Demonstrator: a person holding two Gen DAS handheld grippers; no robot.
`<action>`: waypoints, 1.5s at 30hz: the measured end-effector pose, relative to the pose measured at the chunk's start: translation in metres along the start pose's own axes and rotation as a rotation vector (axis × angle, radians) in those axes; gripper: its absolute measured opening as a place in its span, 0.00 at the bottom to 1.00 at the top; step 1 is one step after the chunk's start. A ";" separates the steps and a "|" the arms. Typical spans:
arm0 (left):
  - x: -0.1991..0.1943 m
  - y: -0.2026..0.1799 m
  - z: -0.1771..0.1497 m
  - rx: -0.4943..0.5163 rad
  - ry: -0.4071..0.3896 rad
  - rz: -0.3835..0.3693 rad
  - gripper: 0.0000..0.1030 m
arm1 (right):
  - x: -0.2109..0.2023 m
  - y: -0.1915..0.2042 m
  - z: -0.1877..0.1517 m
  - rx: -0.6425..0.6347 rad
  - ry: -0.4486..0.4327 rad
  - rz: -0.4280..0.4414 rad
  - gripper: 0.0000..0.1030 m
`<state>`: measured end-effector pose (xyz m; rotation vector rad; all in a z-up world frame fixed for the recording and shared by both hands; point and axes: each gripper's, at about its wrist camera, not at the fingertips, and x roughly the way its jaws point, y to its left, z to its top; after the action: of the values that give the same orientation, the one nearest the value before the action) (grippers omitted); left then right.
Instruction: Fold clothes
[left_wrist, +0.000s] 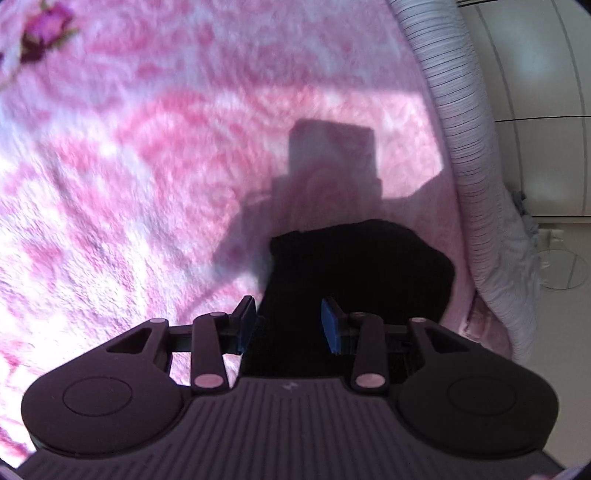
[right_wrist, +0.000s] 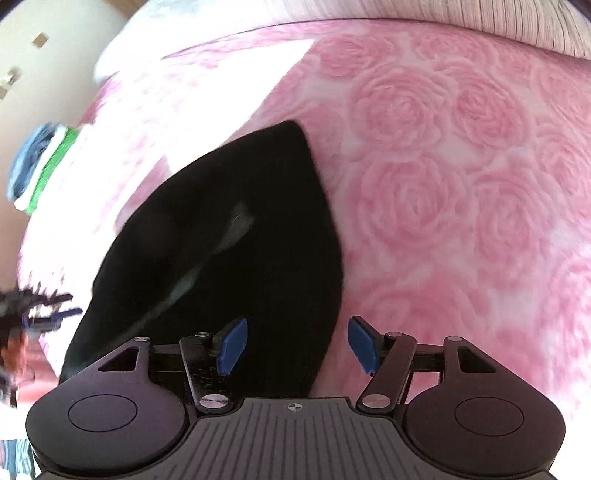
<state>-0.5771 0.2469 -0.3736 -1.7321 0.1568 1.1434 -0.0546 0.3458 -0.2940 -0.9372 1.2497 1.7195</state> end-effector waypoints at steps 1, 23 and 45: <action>0.007 0.002 -0.002 -0.011 0.010 0.014 0.33 | 0.007 -0.007 0.004 0.020 -0.002 -0.005 0.64; -0.081 -0.093 0.055 0.137 -0.226 -0.130 0.05 | -0.065 0.024 0.052 0.151 -0.254 0.243 0.05; -0.260 -0.192 0.003 0.604 -0.508 -0.287 0.16 | -0.241 0.090 0.097 -0.163 -0.722 0.251 0.42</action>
<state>-0.6099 0.2412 -0.0525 -0.8720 -0.0576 1.1348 -0.0480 0.3797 -0.0212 -0.1856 0.7680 2.1113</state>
